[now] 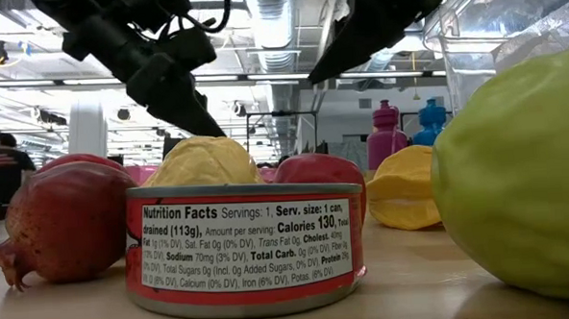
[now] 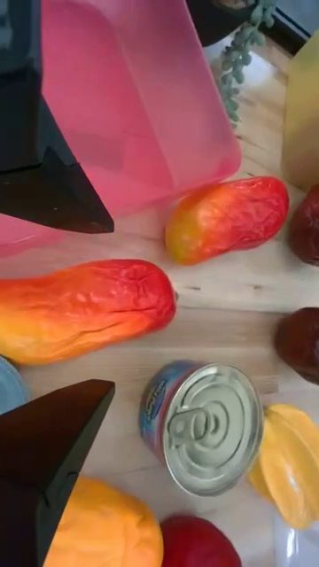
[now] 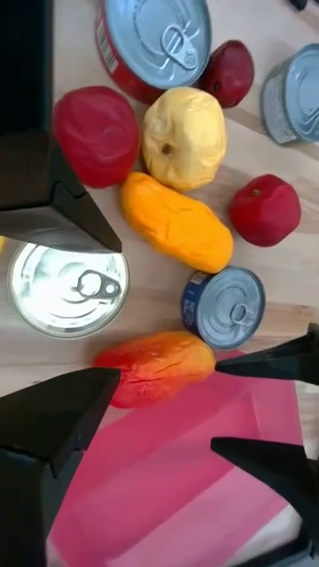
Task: Pick & Place Food Item
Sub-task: Put the bottom red mango into the transparent bin
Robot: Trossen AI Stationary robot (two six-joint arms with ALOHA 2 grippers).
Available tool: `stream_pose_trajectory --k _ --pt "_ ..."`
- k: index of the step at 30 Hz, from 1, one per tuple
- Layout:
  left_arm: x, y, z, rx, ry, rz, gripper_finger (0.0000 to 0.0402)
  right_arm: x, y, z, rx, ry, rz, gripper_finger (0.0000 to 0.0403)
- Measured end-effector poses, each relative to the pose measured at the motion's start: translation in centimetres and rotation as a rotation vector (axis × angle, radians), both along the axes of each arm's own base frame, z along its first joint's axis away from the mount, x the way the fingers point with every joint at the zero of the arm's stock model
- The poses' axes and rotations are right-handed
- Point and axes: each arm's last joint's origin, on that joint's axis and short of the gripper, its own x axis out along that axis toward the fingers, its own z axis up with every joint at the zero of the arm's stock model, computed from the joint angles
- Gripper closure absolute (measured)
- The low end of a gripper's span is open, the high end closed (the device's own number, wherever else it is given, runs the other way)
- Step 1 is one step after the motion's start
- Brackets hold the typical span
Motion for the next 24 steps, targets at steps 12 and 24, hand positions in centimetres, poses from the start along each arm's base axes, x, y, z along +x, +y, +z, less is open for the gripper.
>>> stream_pose_trajectory --k 12,24 --pt "2.0 -0.6 0.1 -0.002 0.01 -0.02 0.0124 -1.0 2.7 0.1 -0.188 -0.042 -0.084 0.0191" --pt "2.3 -0.8 -0.1 -0.025 0.017 -0.009 0.0124 -1.4 3.8 0.7 -0.206 -0.085 -0.082 0.0191"
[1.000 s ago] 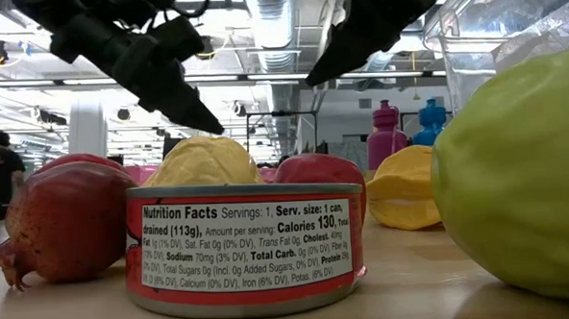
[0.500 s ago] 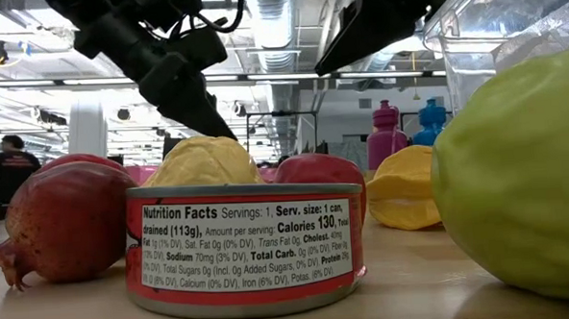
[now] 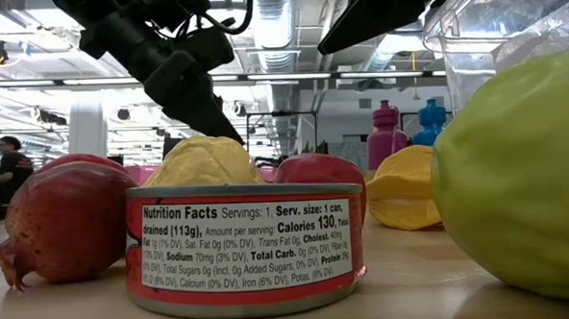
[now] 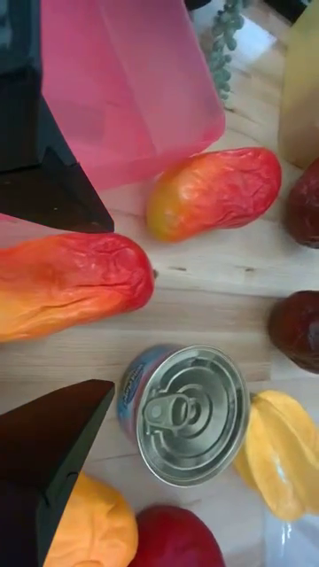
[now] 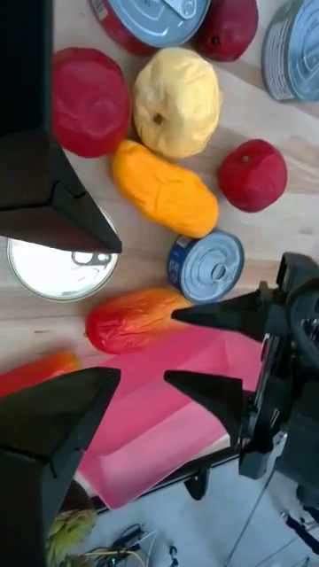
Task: Pick & Place Food Item
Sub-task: Put the bottom red mango into the transparent bin
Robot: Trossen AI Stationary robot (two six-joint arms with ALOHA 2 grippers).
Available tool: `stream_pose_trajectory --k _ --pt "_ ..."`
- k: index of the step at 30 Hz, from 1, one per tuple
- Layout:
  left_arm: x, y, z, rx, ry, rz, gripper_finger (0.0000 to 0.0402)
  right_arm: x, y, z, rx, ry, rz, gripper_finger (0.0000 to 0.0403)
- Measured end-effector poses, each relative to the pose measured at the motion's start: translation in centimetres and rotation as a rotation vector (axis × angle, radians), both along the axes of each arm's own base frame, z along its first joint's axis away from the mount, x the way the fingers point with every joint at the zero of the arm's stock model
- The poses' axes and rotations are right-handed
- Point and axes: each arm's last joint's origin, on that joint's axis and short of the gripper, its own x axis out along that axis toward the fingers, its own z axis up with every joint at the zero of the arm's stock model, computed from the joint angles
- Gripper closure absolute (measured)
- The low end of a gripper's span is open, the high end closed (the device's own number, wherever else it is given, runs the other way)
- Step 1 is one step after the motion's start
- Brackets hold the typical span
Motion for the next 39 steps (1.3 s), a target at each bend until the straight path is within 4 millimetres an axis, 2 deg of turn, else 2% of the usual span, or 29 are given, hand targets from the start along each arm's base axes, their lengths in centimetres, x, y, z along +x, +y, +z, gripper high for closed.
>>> stream_pose_trajectory --k 10,16,19,23,27,35,39 --pt "-0.3 0.0 -0.3 -0.03 0.043 0.007 0.0124 0.0 -0.1 0.0 0.012 -0.003 -0.01 0.0191" --pt "0.5 0.1 0.0 -0.007 0.032 0.009 0.0124 0.1 -0.1 0.0 0.008 -0.004 -0.009 0.0191" --pt "1.5 0.1 -0.5 0.008 0.062 0.0 0.0124 0.0 -0.1 0.0 0.007 -0.001 -0.009 0.0191" --pt "2.6 0.0 -2.0 0.038 0.195 0.012 0.0124 0.0 -0.1 0.0 0.005 0.004 -0.009 0.0191" --pt "3.6 0.1 -2.4 0.069 0.247 0.009 0.0124 0.0 -0.1 0.0 0.004 0.007 -0.009 0.0191" --pt "3.7 0.1 -3.5 0.073 0.303 0.01 0.0125 0.0 -0.1 0.0 0.005 0.012 -0.011 0.0191" --pt "3.7 0.2 -3.6 0.087 0.31 0.024 0.0148 0.0 -0.1 0.0 0.009 0.008 -0.012 0.0191"
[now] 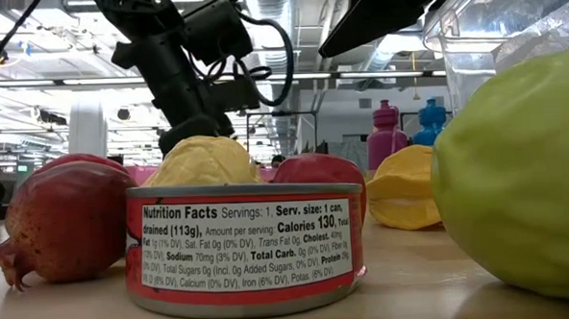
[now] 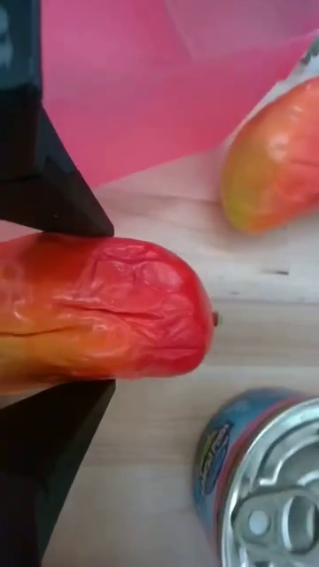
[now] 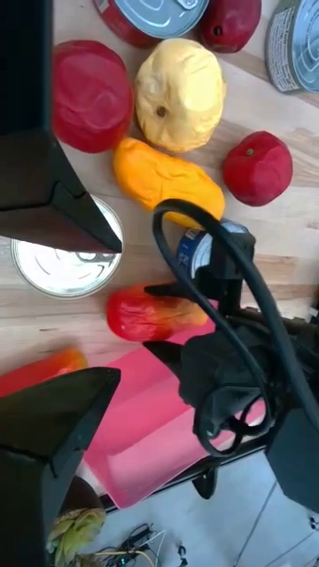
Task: Pick & Place Food Item
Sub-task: Put the bottom red mango into the transparent bin
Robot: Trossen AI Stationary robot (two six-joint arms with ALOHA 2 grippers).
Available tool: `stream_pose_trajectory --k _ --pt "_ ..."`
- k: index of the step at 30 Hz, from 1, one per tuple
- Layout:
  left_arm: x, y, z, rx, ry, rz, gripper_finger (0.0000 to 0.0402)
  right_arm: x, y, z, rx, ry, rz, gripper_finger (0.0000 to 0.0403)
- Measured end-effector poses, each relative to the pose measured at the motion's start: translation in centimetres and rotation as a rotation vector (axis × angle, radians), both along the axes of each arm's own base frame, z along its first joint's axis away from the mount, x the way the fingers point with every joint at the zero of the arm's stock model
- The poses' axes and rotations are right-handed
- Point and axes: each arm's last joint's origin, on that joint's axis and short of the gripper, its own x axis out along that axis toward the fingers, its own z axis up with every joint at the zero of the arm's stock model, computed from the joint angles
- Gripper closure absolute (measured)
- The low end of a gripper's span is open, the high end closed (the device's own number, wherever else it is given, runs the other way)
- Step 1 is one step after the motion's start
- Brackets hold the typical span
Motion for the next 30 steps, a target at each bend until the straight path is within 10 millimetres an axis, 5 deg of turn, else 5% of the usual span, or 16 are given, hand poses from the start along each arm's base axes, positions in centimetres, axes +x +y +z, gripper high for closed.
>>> stream_pose_trajectory --k 7,20,30 --pt "-0.2 0.1 1.5 0.014 -0.06 0.012 0.0205 0.0 0.0 0.1 0.004 -0.008 0.0 0.0191" --pt "-3.3 -0.3 8.6 0.053 -0.474 0.048 0.0206 0.8 0.3 1.0 0.052 -0.133 0.003 0.0191" --pt "-8.1 0.0 8.7 0.0 -0.822 0.027 0.0206 1.5 -0.1 1.4 0.067 -0.427 0.055 0.0191"
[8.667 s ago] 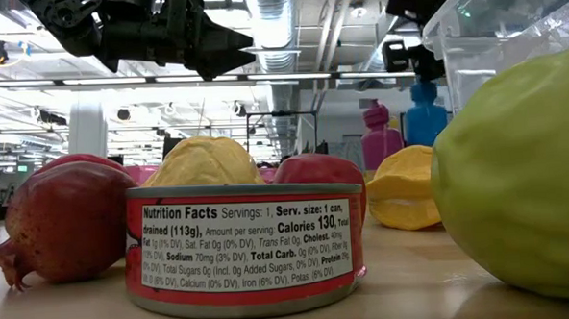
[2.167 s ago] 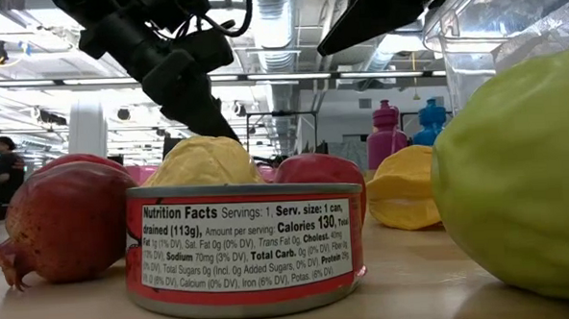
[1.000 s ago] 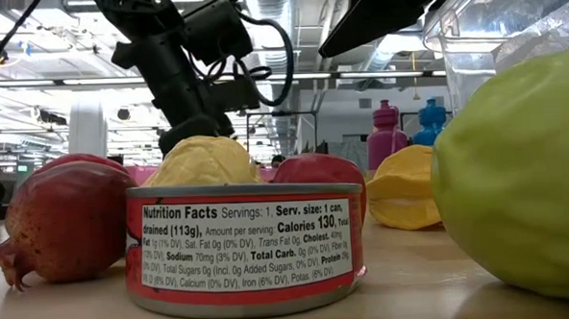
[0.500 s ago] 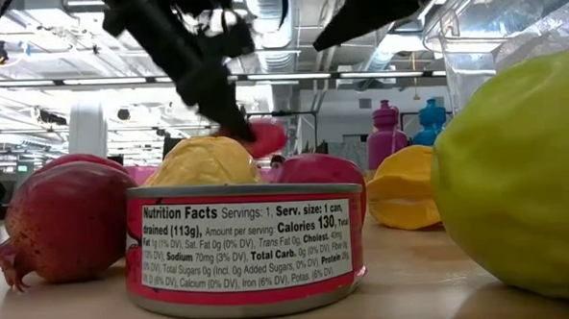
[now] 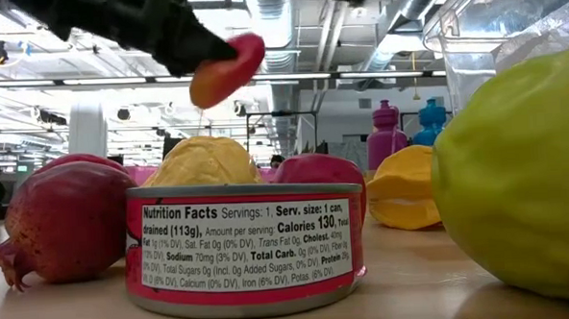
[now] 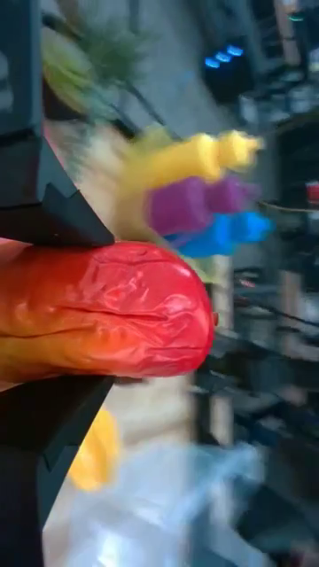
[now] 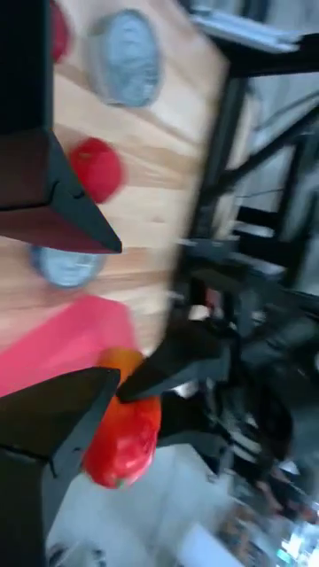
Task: Pick & Place Food Item
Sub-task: Put the bottom red mango into the transparent bin
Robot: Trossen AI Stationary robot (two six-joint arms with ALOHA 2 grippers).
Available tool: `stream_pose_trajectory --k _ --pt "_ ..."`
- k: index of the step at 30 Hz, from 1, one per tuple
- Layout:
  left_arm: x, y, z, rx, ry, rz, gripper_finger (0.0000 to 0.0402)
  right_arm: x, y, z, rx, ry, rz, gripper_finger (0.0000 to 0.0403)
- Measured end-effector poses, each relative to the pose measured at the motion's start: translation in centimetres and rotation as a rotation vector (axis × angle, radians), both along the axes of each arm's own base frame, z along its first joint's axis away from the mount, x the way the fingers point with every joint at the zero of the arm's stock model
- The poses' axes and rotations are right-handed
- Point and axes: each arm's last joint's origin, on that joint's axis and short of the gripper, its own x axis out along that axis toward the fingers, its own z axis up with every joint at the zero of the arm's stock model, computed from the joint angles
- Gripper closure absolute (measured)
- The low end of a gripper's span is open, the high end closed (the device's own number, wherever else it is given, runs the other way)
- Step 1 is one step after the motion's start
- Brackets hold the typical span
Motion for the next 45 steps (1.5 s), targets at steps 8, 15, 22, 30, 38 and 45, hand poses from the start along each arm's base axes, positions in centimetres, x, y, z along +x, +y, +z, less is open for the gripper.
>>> stream_pose_trajectory --k 8,15,22,30,38,45 --pt "-1.4 -0.1 -1.1 -0.023 -0.165 -0.04 0.0206 0.2 -3.1 -0.3 0.079 -0.24 0.051 0.0191" --pt "-0.9 -0.3 -1.3 -0.021 -0.196 -0.075 0.0205 0.9 -6.7 -0.5 0.201 -0.252 0.071 0.0191" --pt "-0.9 -0.2 -1.3 -0.018 -0.199 -0.07 0.0206 1.1 -9.2 -1.2 0.28 -0.196 0.034 0.0171" --pt "-0.9 -0.2 -1.3 -0.017 -0.193 -0.069 0.0207 1.8 -10.6 -0.2 0.308 -0.146 0.08 0.0147" --pt "-0.9 -0.1 -1.4 -0.017 -0.191 -0.067 0.0206 2.6 -11.0 1.4 0.288 -0.064 0.081 0.0147" --pt "-0.9 -0.1 -1.4 -0.017 -0.19 -0.067 0.0203 3.7 -11.1 1.4 0.282 -0.048 0.103 0.0147"
